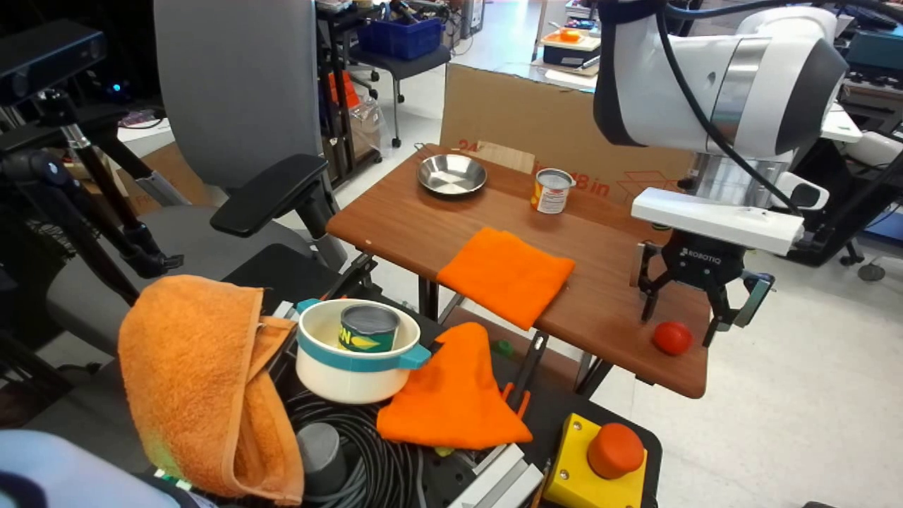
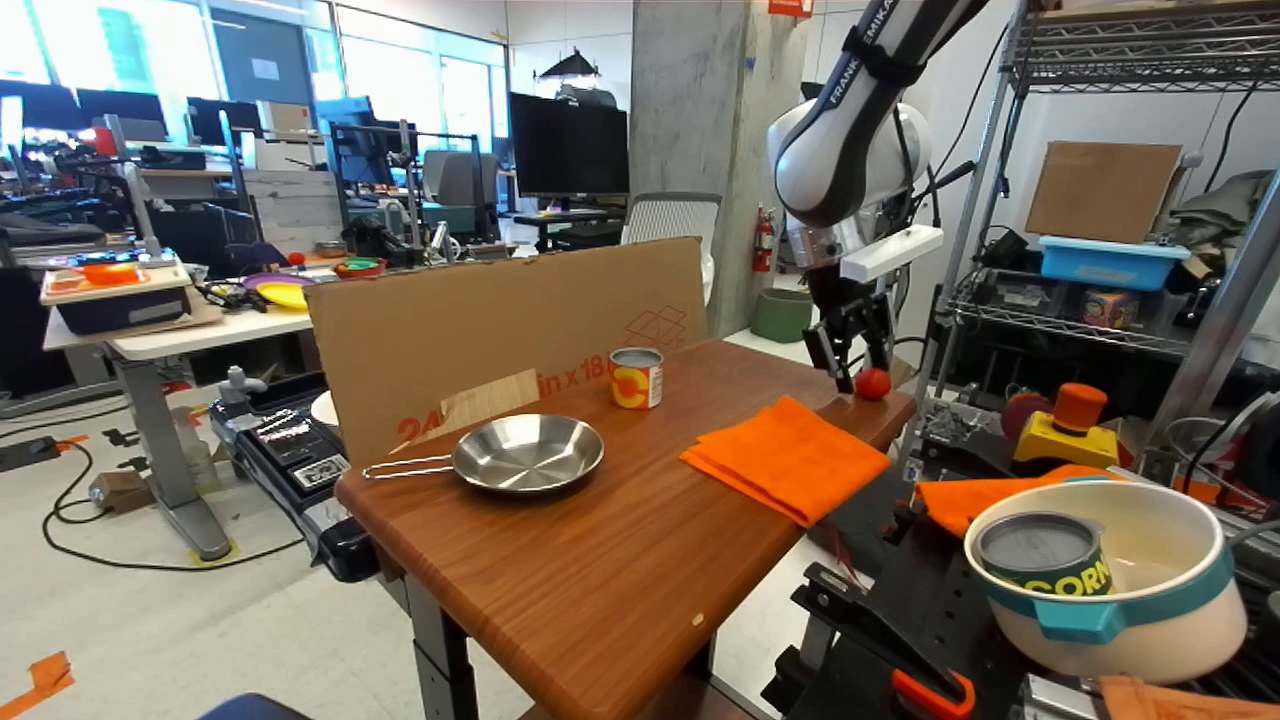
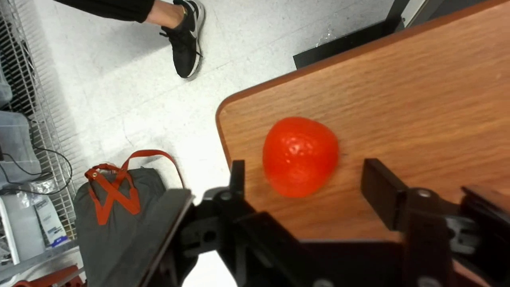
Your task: Move the orange ball to the right
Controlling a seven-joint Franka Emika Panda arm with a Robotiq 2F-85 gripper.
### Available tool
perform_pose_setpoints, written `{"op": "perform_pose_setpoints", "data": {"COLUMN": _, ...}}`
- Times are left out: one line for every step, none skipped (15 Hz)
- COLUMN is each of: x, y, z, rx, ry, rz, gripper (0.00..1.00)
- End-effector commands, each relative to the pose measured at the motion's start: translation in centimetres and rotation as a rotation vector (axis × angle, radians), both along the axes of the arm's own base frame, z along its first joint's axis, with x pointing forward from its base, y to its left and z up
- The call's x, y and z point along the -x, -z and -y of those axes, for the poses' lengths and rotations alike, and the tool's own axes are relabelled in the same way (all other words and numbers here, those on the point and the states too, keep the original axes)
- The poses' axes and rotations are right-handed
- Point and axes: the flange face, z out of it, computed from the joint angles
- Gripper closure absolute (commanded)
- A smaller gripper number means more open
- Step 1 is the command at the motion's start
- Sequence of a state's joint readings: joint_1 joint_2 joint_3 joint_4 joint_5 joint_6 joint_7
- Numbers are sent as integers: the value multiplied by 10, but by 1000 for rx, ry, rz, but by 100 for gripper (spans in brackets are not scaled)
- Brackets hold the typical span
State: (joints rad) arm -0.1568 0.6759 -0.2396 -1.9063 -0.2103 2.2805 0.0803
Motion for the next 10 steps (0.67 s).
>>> {"op": "perform_pose_setpoints", "data": {"x": 7, "y": -46, "z": -18, "rx": -58, "ry": -62, "rz": 84, "gripper": 0}}
{"op": "perform_pose_setpoints", "data": {"x": 7, "y": -64, "z": -26, "rx": -94, "ry": -66, "rz": 106, "gripper": 0}}
{"op": "perform_pose_setpoints", "data": {"x": 8, "y": -87, "z": -35, "rx": -152, "ry": -58, "rz": 128, "gripper": 0}}
{"op": "perform_pose_setpoints", "data": {"x": 8, "y": -108, "z": -41, "rx": -200, "ry": -34, "rz": 133, "gripper": 0}}
{"op": "perform_pose_setpoints", "data": {"x": 8, "y": -130, "z": -45, "rx": -255, "ry": -5, "rz": 132, "gripper": 0}}
{"op": "perform_pose_setpoints", "data": {"x": -5, "y": -86, "z": -37, "rx": -163, "ry": -15, "rz": 112, "gripper": 0}}
{"op": "perform_pose_setpoints", "data": {"x": -6, "y": -105, "z": -40, "rx": -175, "ry": -15, "rz": 122, "gripper": 0}}
{"op": "perform_pose_setpoints", "data": {"x": -6, "y": -111, "z": -40, "rx": -172, "ry": -15, "rz": 131, "gripper": 0}}
{"op": "perform_pose_setpoints", "data": {"x": -6, "y": -107, "z": -40, "rx": -172, "ry": -15, "rz": 126, "gripper": 0}}
{"op": "perform_pose_setpoints", "data": {"x": -4, "y": -99, "z": -39, "rx": -174, "ry": -12, "rz": 114, "gripper": 0}}
